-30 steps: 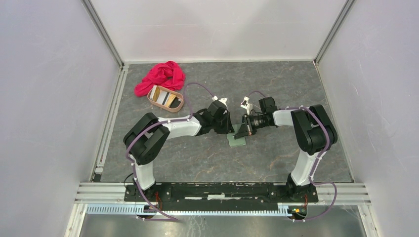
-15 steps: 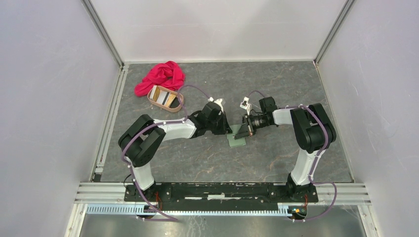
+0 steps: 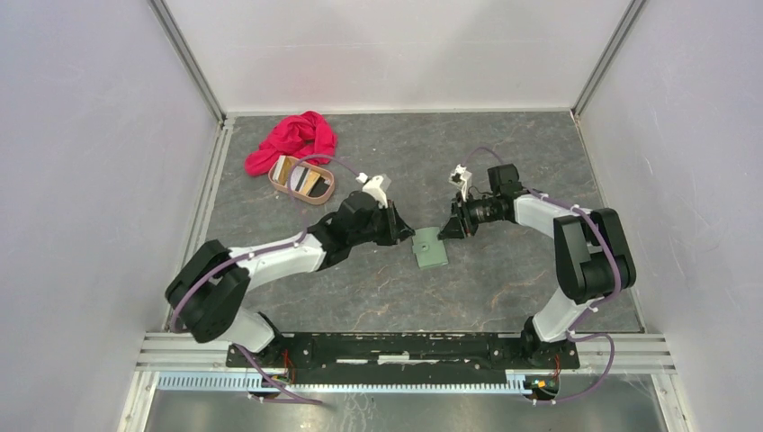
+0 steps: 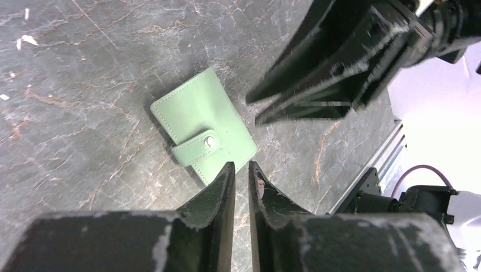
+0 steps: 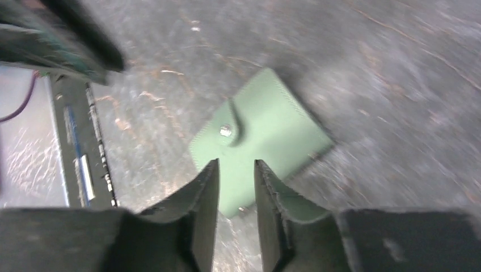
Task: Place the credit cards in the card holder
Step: Close the card holder at the center of the board.
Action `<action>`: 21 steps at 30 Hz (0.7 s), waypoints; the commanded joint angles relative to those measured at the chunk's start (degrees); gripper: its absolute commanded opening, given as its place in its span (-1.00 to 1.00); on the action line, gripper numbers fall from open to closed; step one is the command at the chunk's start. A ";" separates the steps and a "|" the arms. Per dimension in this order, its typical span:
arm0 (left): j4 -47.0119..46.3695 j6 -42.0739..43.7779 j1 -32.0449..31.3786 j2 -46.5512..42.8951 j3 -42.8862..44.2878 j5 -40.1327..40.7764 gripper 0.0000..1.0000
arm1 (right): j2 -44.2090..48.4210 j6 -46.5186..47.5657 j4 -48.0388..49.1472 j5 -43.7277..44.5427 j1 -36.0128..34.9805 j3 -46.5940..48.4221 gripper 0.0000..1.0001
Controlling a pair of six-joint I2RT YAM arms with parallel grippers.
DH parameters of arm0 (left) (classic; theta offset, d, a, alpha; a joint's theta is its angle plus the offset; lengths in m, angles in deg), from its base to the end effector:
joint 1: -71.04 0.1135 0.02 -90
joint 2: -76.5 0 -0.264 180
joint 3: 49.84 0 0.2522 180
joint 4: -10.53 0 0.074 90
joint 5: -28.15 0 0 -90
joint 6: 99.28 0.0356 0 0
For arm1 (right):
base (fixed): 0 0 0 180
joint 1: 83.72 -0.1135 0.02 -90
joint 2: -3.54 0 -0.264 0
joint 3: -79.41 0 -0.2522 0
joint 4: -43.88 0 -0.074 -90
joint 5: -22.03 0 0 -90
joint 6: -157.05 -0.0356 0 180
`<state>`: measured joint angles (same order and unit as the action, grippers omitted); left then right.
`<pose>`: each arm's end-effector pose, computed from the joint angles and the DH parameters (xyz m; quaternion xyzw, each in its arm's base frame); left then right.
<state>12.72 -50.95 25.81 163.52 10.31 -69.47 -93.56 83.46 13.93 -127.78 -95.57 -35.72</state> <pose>0.2268 -0.2353 0.2101 0.0604 0.8585 -0.3895 0.3279 0.2960 0.0935 0.1597 -0.3216 0.7867 0.4753 0.2275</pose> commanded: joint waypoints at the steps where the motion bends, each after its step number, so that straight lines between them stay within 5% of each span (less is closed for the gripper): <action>1: -8.22 0.43 -0.21 -5.99 -7.23 3.68 -0.48 | 0.98 -2.80 3.37 12.02 2.87 -1.42 -0.20; 4: -12.89 -2.91 -0.21 -7.94 -12.94 3.47 -0.38 | -1.71 -5.65 4.07 13.32 3.04 -1.78 -0.16; 10: -17.31 -6.49 -0.21 -8.23 -18.56 1.06 -0.38 | -3.59 -8.77 5.12 13.95 2.07 -4.22 -0.39; 21: -10.19 -1.46 -0.08 -8.18 -14.75 2.65 -0.37 | -1.13 -6.15 3.03 14.69 -5.72 -5.46 -0.87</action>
<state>0.98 -55.23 25.81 156.46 -7.74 -68.02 -96.68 75.11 18.52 -115.41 -99.33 -40.20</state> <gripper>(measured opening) 0.310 0.083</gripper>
